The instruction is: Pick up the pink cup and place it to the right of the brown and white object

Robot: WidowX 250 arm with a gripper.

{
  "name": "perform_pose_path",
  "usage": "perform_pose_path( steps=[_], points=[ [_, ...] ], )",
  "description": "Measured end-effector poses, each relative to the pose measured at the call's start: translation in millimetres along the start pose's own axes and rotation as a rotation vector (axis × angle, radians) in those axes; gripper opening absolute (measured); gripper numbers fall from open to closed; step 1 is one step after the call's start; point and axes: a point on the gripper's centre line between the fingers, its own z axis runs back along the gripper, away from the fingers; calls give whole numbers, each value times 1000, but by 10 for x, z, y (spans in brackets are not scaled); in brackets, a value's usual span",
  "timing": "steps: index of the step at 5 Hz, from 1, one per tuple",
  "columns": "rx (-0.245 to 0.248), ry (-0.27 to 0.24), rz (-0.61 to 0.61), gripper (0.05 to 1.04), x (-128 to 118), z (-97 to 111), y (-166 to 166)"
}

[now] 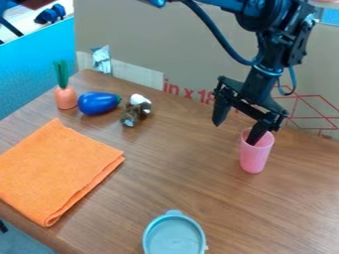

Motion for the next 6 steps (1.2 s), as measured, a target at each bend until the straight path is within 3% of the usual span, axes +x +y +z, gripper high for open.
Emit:
perform_pose_path(
  steps=[1, 3, 4, 5, 6],
  points=[
    [3, 8, 24, 960, 2, -26, 34],
    [-46, -1, 2, 379, -20, -97, -103],
    [-62, -9, -5, 196, -56, -93, -137],
    [-87, -25, 23, 112, -66, -22, -68],
    [-113, -87, 106, 101, -18, 233, 241]
  ],
)
